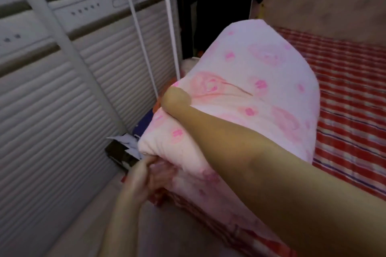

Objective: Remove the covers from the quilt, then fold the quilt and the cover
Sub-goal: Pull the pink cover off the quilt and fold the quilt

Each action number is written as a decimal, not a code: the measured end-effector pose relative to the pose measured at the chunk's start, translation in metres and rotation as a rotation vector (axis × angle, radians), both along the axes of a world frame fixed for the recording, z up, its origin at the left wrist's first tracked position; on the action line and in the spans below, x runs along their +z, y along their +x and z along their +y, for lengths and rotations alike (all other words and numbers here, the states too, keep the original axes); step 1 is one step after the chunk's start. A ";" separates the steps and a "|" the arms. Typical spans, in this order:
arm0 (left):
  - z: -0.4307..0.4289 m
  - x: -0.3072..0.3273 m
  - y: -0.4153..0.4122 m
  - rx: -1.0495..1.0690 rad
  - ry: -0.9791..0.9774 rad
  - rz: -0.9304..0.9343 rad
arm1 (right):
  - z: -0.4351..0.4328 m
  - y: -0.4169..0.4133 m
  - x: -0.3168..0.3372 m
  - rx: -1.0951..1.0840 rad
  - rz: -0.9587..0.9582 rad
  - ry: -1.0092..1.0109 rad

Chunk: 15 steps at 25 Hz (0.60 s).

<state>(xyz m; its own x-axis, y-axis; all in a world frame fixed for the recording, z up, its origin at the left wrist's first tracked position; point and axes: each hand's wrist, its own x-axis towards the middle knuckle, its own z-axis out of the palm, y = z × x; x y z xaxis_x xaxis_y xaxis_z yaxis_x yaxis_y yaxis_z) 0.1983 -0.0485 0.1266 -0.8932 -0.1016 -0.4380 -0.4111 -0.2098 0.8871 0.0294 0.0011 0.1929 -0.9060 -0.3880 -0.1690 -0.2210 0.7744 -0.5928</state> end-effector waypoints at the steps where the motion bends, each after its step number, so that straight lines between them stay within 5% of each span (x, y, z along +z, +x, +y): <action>1: -0.016 0.006 -0.001 0.239 -0.184 -0.088 | -0.012 0.001 -0.016 0.037 0.002 0.080; 3: -0.030 0.013 -0.017 0.318 -0.528 -0.086 | -0.028 0.002 -0.035 0.117 -0.014 0.190; 5: -0.024 0.002 -0.037 0.129 -0.868 -0.210 | -0.031 0.003 -0.041 0.206 -0.049 0.240; 8: 0.016 -0.050 -0.045 0.006 -0.945 -0.415 | -0.015 0.001 -0.040 0.176 -0.377 -0.082; 9: 0.020 -0.063 -0.042 -0.003 -0.957 -0.421 | 0.000 0.000 -0.038 0.197 -0.358 -0.162; 13: 0.019 -0.071 -0.066 -0.062 -0.974 -0.493 | 0.114 -0.002 -0.041 0.086 0.538 -0.192; 15: 0.021 -0.069 -0.078 -0.100 -1.004 -0.546 | 0.192 0.007 -0.047 -0.098 0.703 0.025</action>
